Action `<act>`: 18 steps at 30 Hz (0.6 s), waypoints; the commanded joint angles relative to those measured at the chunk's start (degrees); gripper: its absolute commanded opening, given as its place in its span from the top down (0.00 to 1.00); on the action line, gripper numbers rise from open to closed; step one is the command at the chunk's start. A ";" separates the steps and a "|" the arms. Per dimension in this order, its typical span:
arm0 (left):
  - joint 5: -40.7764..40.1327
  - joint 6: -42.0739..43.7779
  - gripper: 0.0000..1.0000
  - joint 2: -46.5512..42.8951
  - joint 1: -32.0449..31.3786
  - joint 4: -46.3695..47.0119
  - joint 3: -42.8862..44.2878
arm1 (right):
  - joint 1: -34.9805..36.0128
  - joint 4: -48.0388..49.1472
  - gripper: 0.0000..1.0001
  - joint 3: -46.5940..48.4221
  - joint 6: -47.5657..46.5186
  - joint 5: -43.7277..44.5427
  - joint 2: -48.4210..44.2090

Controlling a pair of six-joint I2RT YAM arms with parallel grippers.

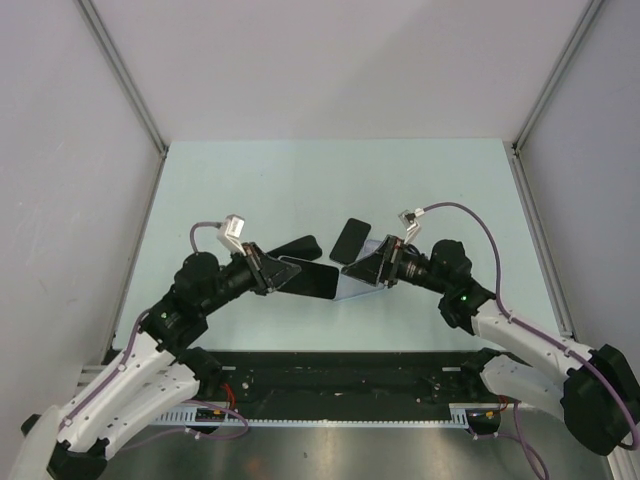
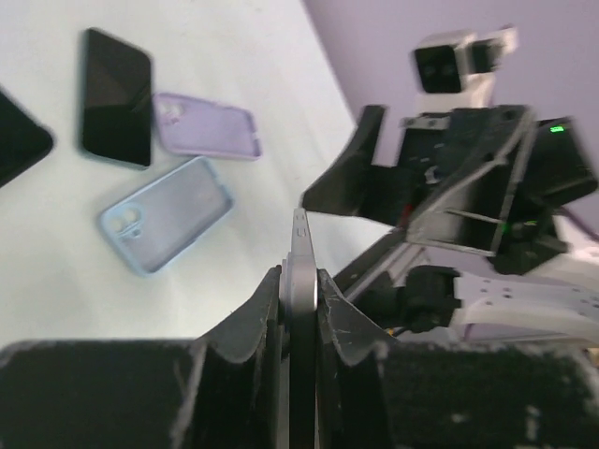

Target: Put the phone into the phone case

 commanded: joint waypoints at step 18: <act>9.71 -8.96 0.98 0.48 -0.03 23.56 -2.99 | 5.25 35.27 0.91 -5.05 15.25 -9.75 7.13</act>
